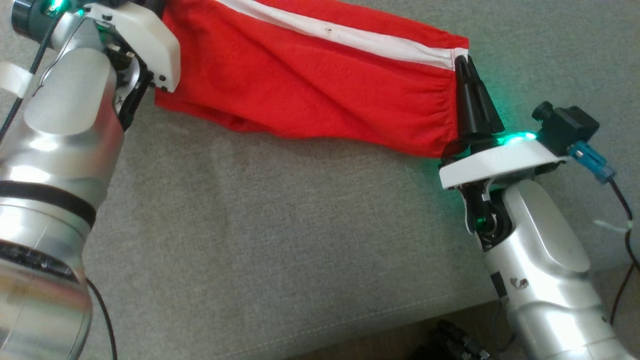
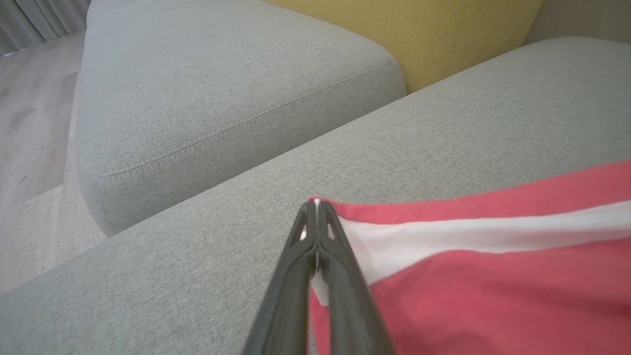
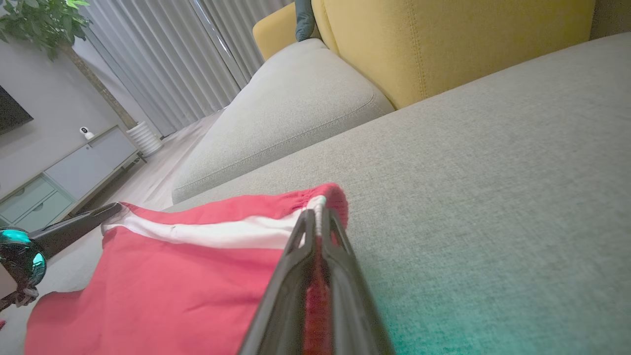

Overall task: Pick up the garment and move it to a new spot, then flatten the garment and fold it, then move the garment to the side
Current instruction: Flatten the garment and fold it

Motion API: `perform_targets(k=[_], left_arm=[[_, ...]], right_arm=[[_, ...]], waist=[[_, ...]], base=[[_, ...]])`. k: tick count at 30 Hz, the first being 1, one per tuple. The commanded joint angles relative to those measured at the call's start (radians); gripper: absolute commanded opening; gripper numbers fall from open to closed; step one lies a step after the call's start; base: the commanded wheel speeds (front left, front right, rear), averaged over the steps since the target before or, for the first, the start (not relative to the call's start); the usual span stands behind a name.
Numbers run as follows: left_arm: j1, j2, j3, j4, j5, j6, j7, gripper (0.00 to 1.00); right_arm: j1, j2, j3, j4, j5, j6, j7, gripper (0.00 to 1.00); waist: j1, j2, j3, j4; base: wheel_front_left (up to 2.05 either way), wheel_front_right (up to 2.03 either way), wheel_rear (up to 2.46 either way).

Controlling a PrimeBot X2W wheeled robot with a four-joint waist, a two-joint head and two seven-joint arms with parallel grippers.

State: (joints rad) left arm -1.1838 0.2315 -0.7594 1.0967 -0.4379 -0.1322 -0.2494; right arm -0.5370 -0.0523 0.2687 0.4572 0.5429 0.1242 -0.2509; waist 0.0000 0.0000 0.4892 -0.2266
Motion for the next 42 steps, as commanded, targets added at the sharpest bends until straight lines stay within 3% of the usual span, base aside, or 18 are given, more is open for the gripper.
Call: perform_targets(k=[1,11,12,13,14,18,22,31,37,42], left_arm=[[-0.051,0.031,0.017,-0.024,-0.005,0.002,-0.011,0.0],[-0.022,0.029,-0.017,-0.049,-0.052,0.002,-0.012,0.0],[-0.021,0.031,-0.015,-0.052,-0.054,0.002,-0.012,0.0],[-0.02,0.033,-0.012,-0.054,-0.056,0.002,-0.012,0.47],[-0.019,0.034,-0.006,-0.057,-0.057,0.002,-0.012,1.0],[0.006,0.041,0.034,-0.091,-0.054,0.028,-0.012,1.0],[0.084,0.029,0.087,-0.138,-0.05,0.093,-0.012,1.0],[0.301,-0.047,0.17,-0.131,-0.089,0.151,-0.012,1.0],[0.362,-0.058,0.208,-0.096,-0.084,0.191,-0.012,1.0],[0.383,-0.074,0.202,-0.063,-0.07,0.155,-0.012,1.0]], right_arm=[[-0.019,0.002,0.013,-0.018,-0.013,0.007,-0.011,0.0],[-0.051,0.002,0.03,0.032,-0.02,0.007,-0.011,0.0],[-0.052,0.002,0.027,0.035,-0.022,0.007,-0.011,0.34],[-0.052,0.002,0.023,0.037,-0.023,0.007,-0.011,1.0],[-0.052,0.002,0.017,0.038,-0.026,0.007,-0.011,1.0],[-0.044,0.002,-0.025,0.02,-0.058,0.007,-0.011,1.0],[-0.009,0.002,-0.089,-0.01,-0.114,0.007,-0.011,1.0],[0.098,0.002,-0.199,-0.057,-0.183,0.007,-0.011,1.0],[0.127,0.002,-0.233,-0.08,-0.196,0.007,-0.011,1.0],[0.133,0.002,-0.228,-0.095,-0.188,0.007,-0.011,1.0]], waist=[[0.0,0.0,0.001,0.001],[0.0,0.0,-0.006,-0.001],[0.0,0.0,-0.007,0.0],[0.0,0.0,-0.009,0.0],[0.0,0.0,-0.01,0.001],[0.0,0.0,-0.024,0.008],[0.0,0.0,-0.053,0.021],[0.0,0.0,-0.118,0.042],[0.0,0.0,-0.126,0.035],[0.0,0.0,-0.122,0.024]], base=[[0.0,0.0,0.0],[0.0,0.0,0.0],[0.0,0.0,0.0],[0.0,0.0,0.0],[0.0,0.0,0.0],[0.0,0.0,0.0],[0.0,0.0,0.0],[0.0,0.0,0.0],[0.0,0.0,0.0],[0.0,0.0,0.0]])
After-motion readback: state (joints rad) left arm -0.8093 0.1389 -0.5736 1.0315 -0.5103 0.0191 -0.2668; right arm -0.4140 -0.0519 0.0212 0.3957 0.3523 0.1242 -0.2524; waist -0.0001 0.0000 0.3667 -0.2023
